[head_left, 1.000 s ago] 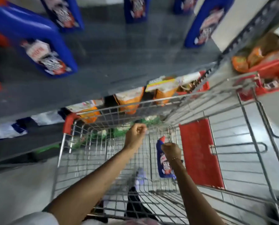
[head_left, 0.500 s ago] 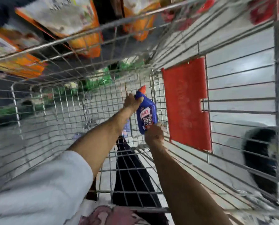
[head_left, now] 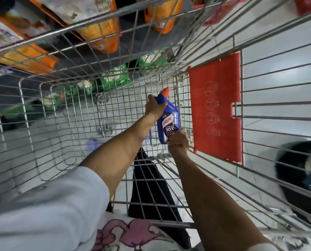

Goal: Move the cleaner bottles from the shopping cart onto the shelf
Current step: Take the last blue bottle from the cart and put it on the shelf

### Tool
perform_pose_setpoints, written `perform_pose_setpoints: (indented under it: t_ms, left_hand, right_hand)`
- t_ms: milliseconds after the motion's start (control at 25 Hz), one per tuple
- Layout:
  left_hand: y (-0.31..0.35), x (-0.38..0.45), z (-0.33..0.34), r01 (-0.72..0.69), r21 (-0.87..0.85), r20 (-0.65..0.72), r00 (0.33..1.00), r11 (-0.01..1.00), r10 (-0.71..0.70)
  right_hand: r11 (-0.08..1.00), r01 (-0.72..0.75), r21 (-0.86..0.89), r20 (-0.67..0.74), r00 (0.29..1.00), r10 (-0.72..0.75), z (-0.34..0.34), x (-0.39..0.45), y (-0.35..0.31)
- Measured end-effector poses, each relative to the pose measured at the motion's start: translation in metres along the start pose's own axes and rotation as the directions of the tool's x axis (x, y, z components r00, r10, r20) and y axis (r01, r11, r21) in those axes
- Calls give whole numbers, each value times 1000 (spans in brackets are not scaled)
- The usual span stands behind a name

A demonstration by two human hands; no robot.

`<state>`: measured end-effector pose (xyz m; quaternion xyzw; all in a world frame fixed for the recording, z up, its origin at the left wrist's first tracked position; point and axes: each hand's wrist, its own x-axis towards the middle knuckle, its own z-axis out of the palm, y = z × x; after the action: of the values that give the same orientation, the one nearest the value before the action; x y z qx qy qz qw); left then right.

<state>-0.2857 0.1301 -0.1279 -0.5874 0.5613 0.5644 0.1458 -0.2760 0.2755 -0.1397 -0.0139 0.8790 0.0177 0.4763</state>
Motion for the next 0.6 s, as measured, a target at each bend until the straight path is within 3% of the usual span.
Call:
perform_pose_setpoints:
  t_ms: [120,160,280,400,600]
  left_hand:
    - [5,-18,-23,-94,-10,15,995,995,94]
    - [10,-27,-36,-150,-24,20,988,988,150]
    - [28,-55,-76,-311,-76,-5,950,947,311]
    - [46,-91,-126,-444,-88,-7,895,892,446]
    - [59,-175,-217,-699,59,-75,709,713,701]
  right_hand:
    - [994,-53,97,-45,997,58,-20,-12,-13]
    - [989,-7,147,-63,998,16,-26,-18,-20]
    - [889,302,344,-50,951,-304,-46,-35,-36]
    - [763,452,461,-112,883,-456,-66,-69,-54]
    - [616,697,368,-266,713,-648,-94,-144,-107]
